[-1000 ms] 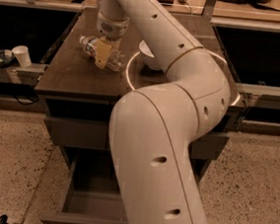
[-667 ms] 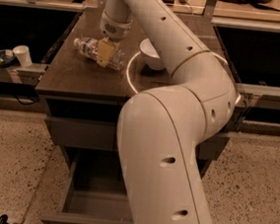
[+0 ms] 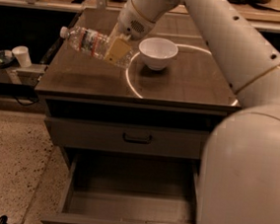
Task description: Place water bottle into middle drawer
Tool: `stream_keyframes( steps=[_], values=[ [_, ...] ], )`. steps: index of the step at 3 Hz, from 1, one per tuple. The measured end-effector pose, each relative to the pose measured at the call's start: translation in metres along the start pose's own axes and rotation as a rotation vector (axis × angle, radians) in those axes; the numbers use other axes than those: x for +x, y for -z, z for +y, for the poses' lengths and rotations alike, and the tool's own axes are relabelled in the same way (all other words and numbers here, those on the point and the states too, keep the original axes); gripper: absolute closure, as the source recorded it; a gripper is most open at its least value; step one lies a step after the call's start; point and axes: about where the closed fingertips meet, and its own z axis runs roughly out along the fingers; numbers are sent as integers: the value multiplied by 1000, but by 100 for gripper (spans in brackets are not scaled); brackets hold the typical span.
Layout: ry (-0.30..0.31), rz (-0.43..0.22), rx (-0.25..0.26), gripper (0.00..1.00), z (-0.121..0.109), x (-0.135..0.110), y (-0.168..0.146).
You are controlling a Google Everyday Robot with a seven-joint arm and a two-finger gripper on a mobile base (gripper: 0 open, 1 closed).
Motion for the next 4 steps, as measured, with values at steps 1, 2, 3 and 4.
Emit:
stream_keyframes(
  steps=[1, 2, 3, 4],
  values=[
    [176, -25, 6, 100, 68, 0, 43],
    [235, 67, 13, 100, 123, 17, 58],
    [216, 206, 84, 100, 160, 52, 65],
    [183, 401, 37, 100, 221, 132, 21]
  ],
)
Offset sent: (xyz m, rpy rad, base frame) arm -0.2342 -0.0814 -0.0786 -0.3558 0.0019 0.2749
